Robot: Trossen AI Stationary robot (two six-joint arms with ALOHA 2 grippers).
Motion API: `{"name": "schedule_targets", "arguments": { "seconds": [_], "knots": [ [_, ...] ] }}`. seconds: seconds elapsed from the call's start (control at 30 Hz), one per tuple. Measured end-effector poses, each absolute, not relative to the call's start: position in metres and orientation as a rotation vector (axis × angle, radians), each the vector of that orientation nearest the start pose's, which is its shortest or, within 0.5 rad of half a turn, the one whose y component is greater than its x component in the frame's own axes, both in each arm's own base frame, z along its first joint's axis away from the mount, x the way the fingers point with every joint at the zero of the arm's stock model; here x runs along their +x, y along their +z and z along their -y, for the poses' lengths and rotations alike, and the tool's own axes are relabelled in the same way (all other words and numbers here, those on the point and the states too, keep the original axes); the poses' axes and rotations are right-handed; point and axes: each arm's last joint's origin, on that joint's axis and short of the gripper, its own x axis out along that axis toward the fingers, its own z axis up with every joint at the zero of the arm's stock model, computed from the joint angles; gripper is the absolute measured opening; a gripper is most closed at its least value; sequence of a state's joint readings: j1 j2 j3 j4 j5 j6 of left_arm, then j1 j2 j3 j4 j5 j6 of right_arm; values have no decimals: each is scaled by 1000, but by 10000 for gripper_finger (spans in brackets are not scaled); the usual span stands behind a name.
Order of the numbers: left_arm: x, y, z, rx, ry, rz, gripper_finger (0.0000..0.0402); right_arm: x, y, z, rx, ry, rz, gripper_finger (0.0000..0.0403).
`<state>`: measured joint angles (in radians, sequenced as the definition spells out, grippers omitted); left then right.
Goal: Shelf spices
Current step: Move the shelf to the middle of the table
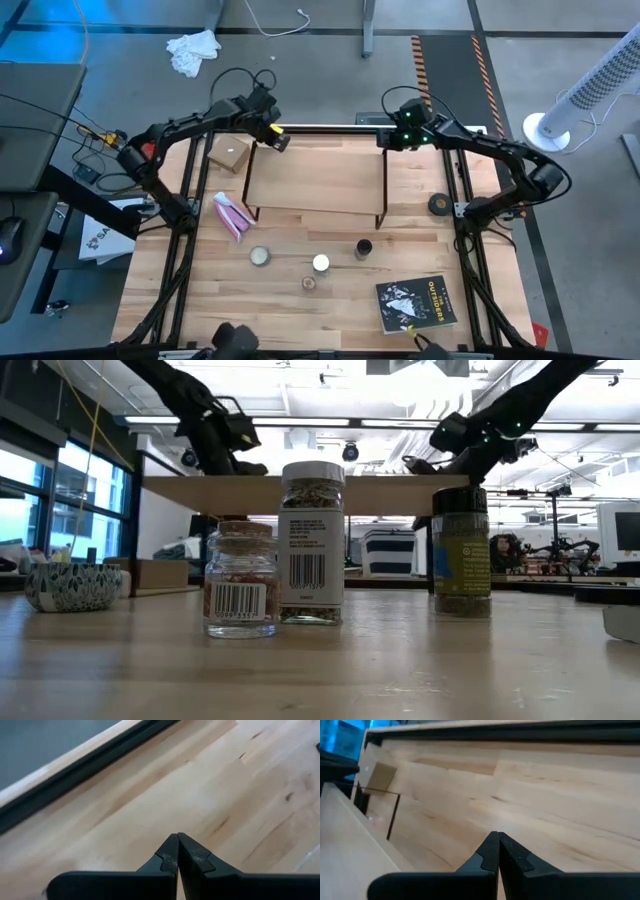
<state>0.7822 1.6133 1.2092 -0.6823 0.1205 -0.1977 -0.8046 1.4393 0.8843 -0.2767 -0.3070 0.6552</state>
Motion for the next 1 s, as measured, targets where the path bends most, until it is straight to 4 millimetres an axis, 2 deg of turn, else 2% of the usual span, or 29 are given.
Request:
{"name": "schedule_targets", "arguments": {
  "seconds": [0.17, 0.37, 0.77, 1.0],
  "knots": [
    [221, 243, -207, -673, 741, -920, 0, 219, 219, 193, 1044, -647, -538, 0],
    [213, 236, -185, -724, 763, -896, 0, 229, 219, 181, 1028, -602, -567, 0],
    [223, 240, -150, -771, 773, -843, 0, 238, 219, 169, 1017, -548, -593, 0],
    [230, 240, -139, -796, 767, -840, 0, 243, 219, 161, 1044, -508, -608, 0]
  ]
}}
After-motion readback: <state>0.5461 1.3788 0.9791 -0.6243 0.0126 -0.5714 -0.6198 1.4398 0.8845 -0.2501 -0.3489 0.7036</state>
